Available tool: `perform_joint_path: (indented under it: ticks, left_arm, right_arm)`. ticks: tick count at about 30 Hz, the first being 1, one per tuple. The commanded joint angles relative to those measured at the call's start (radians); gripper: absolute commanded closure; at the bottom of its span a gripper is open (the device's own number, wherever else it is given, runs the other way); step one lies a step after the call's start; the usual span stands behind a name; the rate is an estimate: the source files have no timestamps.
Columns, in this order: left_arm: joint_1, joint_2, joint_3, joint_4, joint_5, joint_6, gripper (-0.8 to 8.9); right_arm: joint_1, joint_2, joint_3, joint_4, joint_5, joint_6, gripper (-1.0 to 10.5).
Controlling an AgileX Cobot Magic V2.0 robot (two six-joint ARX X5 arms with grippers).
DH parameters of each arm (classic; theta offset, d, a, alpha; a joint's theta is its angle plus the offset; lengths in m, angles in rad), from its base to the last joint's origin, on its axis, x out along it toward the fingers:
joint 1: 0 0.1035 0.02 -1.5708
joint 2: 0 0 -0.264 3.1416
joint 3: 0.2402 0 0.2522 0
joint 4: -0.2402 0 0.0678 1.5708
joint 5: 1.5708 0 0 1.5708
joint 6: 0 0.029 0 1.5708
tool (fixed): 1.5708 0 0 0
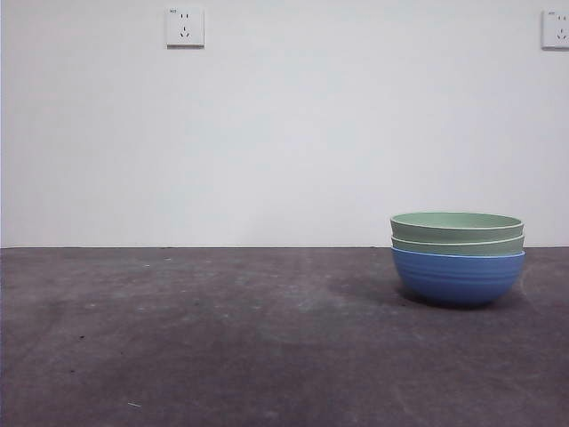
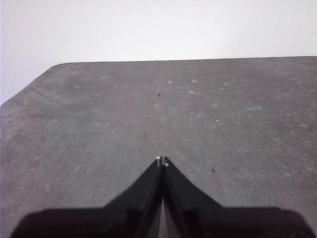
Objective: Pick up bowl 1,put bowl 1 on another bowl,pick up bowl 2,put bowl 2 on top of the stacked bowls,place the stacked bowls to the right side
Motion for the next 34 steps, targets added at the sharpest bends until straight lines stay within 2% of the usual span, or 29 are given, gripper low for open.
perform_joint_path:
  ticks: [1, 3, 8, 30, 32, 34]
  left_arm:
    - [0.004, -0.009, -0.014, -0.031, -0.001, -0.021, 8.17]
    - [0.004, -0.017, -0.013, -0.084, -0.001, -0.043, 8.17]
    - [0.004, -0.027, -0.013, -0.076, 0.018, -0.135, 8.17]
    - [0.004, -0.027, -0.013, -0.076, 0.014, -0.135, 8.17]
    - [0.004, -0.027, -0.013, -0.076, 0.014, -0.135, 8.17]
    - [0.004, -0.027, -0.013, -0.076, 0.014, -0.135, 8.17]
  right_arm:
    - [0.002, -0.002, -0.002, 0.003, 0.003, -0.005, 9.4]
    - [0.002, -0.002, -0.002, 0.003, 0.003, -0.005, 9.4]
    - [0.002, -0.002, -0.002, 0.003, 0.003, -0.005, 9.4]
    - [0.002, -0.002, -0.002, 0.003, 0.003, -0.005, 9.4]
    - [0.002, -0.002, -0.002, 0.016, 0.006, -0.066, 9.4]
    - [-0.008, -0.015, -0.003, 0.063, 0.028, -0.078, 9.4]
